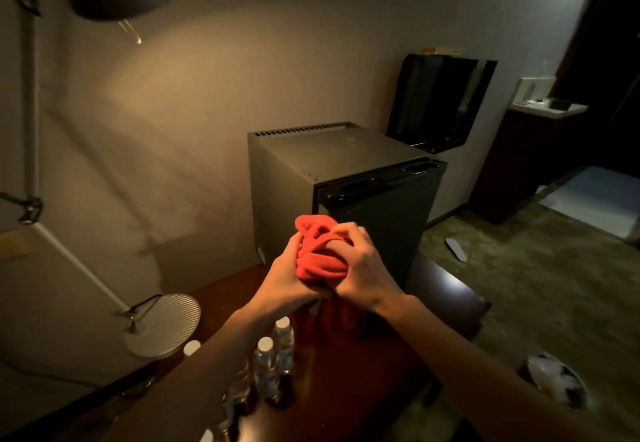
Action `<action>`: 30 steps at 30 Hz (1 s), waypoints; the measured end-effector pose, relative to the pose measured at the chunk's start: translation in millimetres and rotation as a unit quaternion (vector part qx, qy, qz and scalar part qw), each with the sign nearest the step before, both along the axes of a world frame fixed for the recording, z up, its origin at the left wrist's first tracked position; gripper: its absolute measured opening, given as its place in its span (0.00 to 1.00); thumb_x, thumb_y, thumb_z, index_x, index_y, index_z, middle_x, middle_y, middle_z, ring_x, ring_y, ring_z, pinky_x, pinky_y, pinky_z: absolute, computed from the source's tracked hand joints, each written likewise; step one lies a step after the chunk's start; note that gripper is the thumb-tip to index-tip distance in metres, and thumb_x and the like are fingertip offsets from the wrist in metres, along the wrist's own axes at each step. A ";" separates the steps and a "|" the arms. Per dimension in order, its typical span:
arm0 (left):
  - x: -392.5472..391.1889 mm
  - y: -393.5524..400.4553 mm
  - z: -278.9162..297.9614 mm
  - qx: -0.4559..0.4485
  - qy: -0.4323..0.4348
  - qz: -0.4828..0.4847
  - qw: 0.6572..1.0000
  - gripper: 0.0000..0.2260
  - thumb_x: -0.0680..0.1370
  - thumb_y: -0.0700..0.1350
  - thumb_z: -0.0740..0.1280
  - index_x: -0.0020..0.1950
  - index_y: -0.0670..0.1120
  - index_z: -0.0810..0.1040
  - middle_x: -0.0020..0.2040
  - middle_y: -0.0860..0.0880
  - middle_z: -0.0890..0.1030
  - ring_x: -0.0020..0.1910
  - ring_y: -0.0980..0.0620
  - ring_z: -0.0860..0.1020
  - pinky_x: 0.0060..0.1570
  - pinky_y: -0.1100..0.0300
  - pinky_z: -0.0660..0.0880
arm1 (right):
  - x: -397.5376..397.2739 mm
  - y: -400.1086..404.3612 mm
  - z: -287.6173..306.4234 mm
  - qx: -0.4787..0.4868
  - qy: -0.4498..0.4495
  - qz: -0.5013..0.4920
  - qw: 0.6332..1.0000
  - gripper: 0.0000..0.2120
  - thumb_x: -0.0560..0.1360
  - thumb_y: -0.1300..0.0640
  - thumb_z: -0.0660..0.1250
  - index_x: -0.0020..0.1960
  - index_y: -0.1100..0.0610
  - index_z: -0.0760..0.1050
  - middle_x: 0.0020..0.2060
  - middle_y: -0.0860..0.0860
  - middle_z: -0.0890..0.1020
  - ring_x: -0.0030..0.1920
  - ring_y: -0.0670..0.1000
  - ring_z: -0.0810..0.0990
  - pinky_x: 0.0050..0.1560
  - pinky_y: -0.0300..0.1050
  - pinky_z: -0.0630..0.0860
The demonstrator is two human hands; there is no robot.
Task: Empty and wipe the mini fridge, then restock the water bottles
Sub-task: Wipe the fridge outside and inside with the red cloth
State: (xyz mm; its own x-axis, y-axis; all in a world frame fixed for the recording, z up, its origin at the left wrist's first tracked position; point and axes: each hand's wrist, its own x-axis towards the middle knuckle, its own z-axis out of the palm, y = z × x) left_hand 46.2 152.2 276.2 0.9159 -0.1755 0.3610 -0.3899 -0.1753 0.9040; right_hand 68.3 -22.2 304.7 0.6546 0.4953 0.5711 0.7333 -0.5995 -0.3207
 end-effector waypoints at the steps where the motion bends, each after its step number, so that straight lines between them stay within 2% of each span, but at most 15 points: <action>1: -0.4 0.4 -0.6 -0.017 0.004 0.006 1.000 0.40 0.60 0.36 0.80 0.68 0.47 0.69 0.59 0.53 0.81 0.59 0.53 0.79 0.55 0.62 0.75 | -1.3 0.1 -0.4 0.010 0.009 0.028 1.000 0.20 0.65 0.58 0.73 0.57 0.53 0.78 0.57 0.53 0.74 0.56 0.55 0.73 0.59 0.47 0.72; 4: -0.5 4.7 0.2 -0.018 0.001 0.057 0.998 0.32 0.60 0.44 0.79 0.62 0.48 0.74 0.53 0.50 0.83 0.53 0.51 0.82 0.50 0.60 0.77 | -2.7 -2.5 6.2 0.041 0.047 0.108 0.992 0.18 0.69 0.53 0.72 0.56 0.52 0.74 0.55 0.48 0.74 0.56 0.49 0.75 0.56 0.49 0.75; 7: 2.3 11.1 -2.2 -0.014 0.011 0.114 0.993 0.23 0.64 0.47 0.78 0.57 0.51 0.78 0.50 0.52 0.84 0.49 0.53 0.83 0.45 0.58 0.80 | 3.7 -11.4 14.4 0.071 0.105 0.145 0.981 0.19 0.74 0.46 0.69 0.60 0.51 0.69 0.54 0.46 0.75 0.52 0.45 0.78 0.52 0.45 0.76; 9: 7.5 13.2 -1.8 -0.023 0.024 0.164 0.986 0.19 0.64 0.50 0.76 0.54 0.52 0.79 0.48 0.53 0.85 0.48 0.54 0.83 0.44 0.57 0.81 | 16.7 -18.3 18.3 0.094 0.139 0.135 0.977 0.21 0.75 0.43 0.67 0.65 0.48 0.67 0.57 0.47 0.77 0.57 0.44 0.78 0.58 0.42 0.75; 11: 12.9 12.8 0.7 -0.051 0.030 0.210 0.976 0.17 0.63 0.51 0.74 0.51 0.53 0.79 0.45 0.53 0.85 0.46 0.56 0.83 0.42 0.63 0.78 | 35.5 -21.2 23.0 0.089 0.106 0.074 0.988 0.21 0.76 0.44 0.64 0.66 0.49 0.68 0.57 0.49 0.78 0.60 0.46 0.76 0.61 0.42 0.72; 13: 18.4 14.0 3.3 -0.084 0.034 0.235 0.968 0.18 0.63 0.53 0.72 0.51 0.52 0.79 0.45 0.53 0.84 0.46 0.59 0.82 0.44 0.65 0.76 | 56.8 -21.6 27.8 0.060 0.040 0.000 0.997 0.19 0.77 0.47 0.65 0.64 0.53 0.72 0.58 0.51 0.78 0.61 0.50 0.74 0.63 0.43 0.70; 15: 24.3 18.1 1.8 -0.085 0.038 0.244 0.965 0.18 0.65 0.50 0.73 0.54 0.51 0.79 0.48 0.51 0.84 0.49 0.54 0.82 0.50 0.58 0.78 | 78.1 -21.2 32.6 0.001 -0.007 -0.039 0.999 0.19 0.76 0.50 0.66 0.65 0.55 0.72 0.60 0.52 0.77 0.63 0.52 0.72 0.66 0.48 0.70; 17: 25.4 20.2 1.3 -0.071 0.036 0.266 0.961 0.16 0.67 0.46 0.73 0.55 0.50 0.80 0.49 0.51 0.85 0.50 0.51 0.83 0.50 0.53 0.80 | 95.9 -20.3 34.0 -0.060 -0.027 -0.059 0.996 0.22 0.76 0.47 0.66 0.67 0.54 0.71 0.63 0.51 0.75 0.65 0.52 0.71 0.67 0.52 0.69; 20: 25.4 18.6 2.4 -0.054 0.021 0.309 0.949 0.18 0.65 0.51 0.74 0.53 0.50 0.79 0.48 0.54 0.84 0.46 0.57 0.82 0.48 0.55 0.79 | 112.1 -17.3 31.7 -0.110 -0.033 -0.078 0.990 0.24 0.75 0.40 0.64 0.66 0.52 0.70 0.62 0.51 0.76 0.64 0.53 0.72 0.66 0.52 0.68; 22: 26.5 17.4 3.0 -0.048 0.018 0.324 0.945 0.21 0.63 0.54 0.73 0.53 0.50 0.79 0.47 0.54 0.84 0.45 0.58 0.81 0.48 0.56 0.78 | 118.4 -15.6 29.5 -0.124 -0.052 -0.080 0.988 0.25 0.74 0.38 0.63 0.64 0.52 0.70 0.58 0.51 0.78 0.61 0.54 0.73 0.63 0.52 0.69; 25: 30.3 17.9 3.0 -0.034 0.022 0.351 0.936 0.19 0.62 0.54 0.73 0.51 0.52 0.79 0.46 0.53 0.84 0.45 0.57 0.80 0.50 0.50 0.78 | 128.9 -15.5 30.1 -0.109 -0.055 -0.063 0.991 0.25 0.74 0.36 0.64 0.61 0.53 0.70 0.55 0.52 0.78 0.57 0.54 0.74 0.60 0.50 0.71; 30: 30.5 9.3 4.2 -0.029 0.022 0.370 0.928 0.20 0.61 0.55 0.73 0.51 0.53 0.80 0.46 0.53 0.84 0.45 0.56 0.80 0.51 0.47 0.78 | 136.9 -18.2 34.6 -0.112 -0.016 -0.034 0.993 0.28 0.74 0.34 0.64 0.61 0.55 0.70 0.56 0.52 0.76 0.57 0.53 0.72 0.57 0.50 0.74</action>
